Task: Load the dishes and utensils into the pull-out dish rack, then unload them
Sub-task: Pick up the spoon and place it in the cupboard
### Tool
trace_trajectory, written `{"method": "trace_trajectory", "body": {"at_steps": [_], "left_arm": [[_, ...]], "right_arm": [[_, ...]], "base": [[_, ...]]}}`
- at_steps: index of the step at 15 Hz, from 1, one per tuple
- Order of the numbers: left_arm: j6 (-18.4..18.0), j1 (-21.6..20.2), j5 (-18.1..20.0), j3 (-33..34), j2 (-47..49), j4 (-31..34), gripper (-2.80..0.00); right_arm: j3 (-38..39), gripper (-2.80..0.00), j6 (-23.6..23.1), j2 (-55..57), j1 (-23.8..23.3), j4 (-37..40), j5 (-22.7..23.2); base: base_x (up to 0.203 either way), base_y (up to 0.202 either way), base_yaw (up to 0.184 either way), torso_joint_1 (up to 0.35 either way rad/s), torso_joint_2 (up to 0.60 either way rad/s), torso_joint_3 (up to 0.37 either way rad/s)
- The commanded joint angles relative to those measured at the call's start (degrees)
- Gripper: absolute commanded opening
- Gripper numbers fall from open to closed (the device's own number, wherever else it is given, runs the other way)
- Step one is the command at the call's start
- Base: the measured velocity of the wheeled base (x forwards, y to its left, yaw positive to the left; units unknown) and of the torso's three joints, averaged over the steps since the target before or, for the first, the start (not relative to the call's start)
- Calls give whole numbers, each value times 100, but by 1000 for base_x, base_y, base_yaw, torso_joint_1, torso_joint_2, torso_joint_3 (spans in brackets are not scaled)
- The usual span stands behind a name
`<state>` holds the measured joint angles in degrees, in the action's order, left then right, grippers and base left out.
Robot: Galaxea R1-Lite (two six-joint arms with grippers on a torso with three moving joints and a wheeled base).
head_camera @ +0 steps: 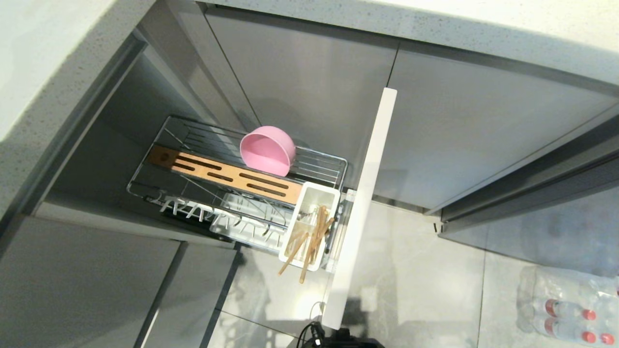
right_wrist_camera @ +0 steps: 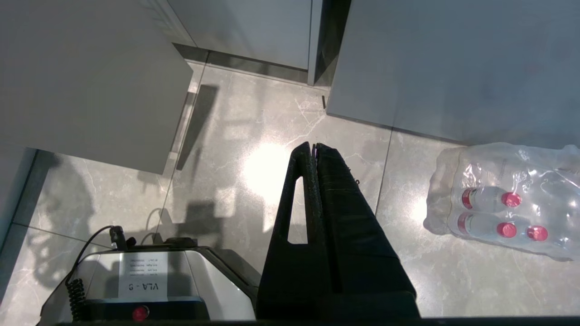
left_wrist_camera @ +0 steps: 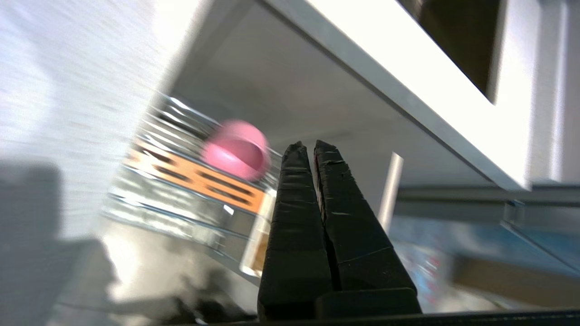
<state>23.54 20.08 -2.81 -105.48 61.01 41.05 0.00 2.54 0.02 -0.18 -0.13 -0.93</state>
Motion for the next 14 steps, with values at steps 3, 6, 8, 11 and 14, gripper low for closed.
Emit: {"method": "trace_trajectory", "body": {"at_steps": [3,6,8,11,14], "left_arm": [[-571,-1976,752,220,-564,2,-280],[-1382,-3527,1141,303,-667,3,-280],[-2037,-4411,1230,487,-743,71,-280],[-3040,-5236,1130,981,-899,194,-280],[-3401,-6241,1067,1162,-831,210,-280]], "right_arm": [[0,-280,2,5,1,-4,2],[0,-280,1,-2,1,3,5],[0,-280,1,5,1,-3,1],[0,-280,1,-1,1,-4,-4],[0,-280,1,-1,1,-4,-3]], "base": [[0,0,0,0,0,0],[0,0,0,0,0,0],[0,0,0,0,0,0],[0,0,0,0,0,0],[0,0,0,0,0,0]]}}
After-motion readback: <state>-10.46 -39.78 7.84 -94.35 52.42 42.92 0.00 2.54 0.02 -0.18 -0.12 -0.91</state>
